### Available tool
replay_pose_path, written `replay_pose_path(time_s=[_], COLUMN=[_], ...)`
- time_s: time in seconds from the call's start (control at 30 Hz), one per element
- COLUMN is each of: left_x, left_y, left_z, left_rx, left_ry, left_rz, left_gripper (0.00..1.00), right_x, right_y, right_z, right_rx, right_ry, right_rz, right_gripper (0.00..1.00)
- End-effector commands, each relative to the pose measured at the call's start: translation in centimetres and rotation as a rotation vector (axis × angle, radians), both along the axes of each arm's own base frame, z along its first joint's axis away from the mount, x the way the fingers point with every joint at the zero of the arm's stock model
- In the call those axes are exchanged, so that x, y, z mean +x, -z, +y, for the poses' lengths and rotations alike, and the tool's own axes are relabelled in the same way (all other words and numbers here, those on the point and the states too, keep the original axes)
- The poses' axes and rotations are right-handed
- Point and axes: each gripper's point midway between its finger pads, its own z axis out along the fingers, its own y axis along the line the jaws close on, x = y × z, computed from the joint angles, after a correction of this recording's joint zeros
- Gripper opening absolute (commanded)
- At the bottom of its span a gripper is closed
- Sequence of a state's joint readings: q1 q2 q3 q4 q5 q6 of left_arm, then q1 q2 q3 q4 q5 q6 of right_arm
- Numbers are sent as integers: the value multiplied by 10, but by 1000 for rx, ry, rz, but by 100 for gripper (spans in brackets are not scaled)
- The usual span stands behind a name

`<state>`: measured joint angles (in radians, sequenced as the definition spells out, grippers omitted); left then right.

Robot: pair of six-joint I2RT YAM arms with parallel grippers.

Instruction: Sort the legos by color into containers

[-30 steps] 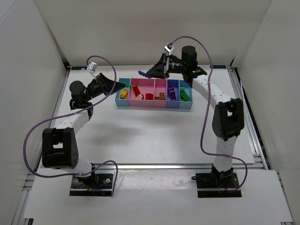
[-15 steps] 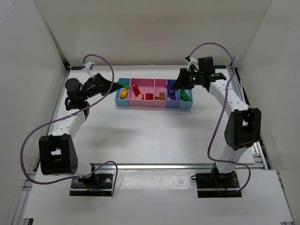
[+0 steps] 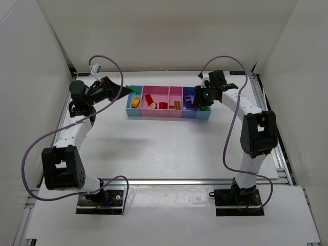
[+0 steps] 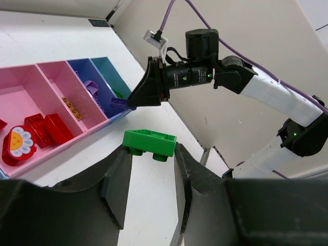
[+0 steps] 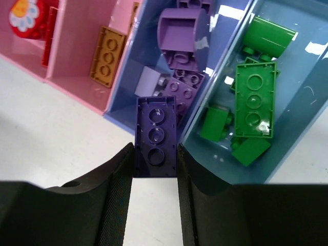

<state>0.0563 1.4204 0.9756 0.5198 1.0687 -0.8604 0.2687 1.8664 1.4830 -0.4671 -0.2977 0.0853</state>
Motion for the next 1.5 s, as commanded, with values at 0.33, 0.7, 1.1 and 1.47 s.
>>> replay_pose_path(time_s=[0.33,0.7,1.1,1.47], left_x=[9,7,6,47], left_y=[-10,-7,37,81], left_z=[2,-16,-143,-241], left_rx=[14,25,55,190], left_ry=[-11,45,376,477], left_rz=[-34,-45,32,29], left_gripper=[16,16,16,16], right_x=[45,41,16,-56], right_y=[-8,-66,-146,-136], right_z=[14,28,-123,-183], right_rx=[-23,66,-97,-67], right_ry=[0,-16,235,288], right_rz=[-122,-219,-382,-316], right_gripper=[27,86,96,99])
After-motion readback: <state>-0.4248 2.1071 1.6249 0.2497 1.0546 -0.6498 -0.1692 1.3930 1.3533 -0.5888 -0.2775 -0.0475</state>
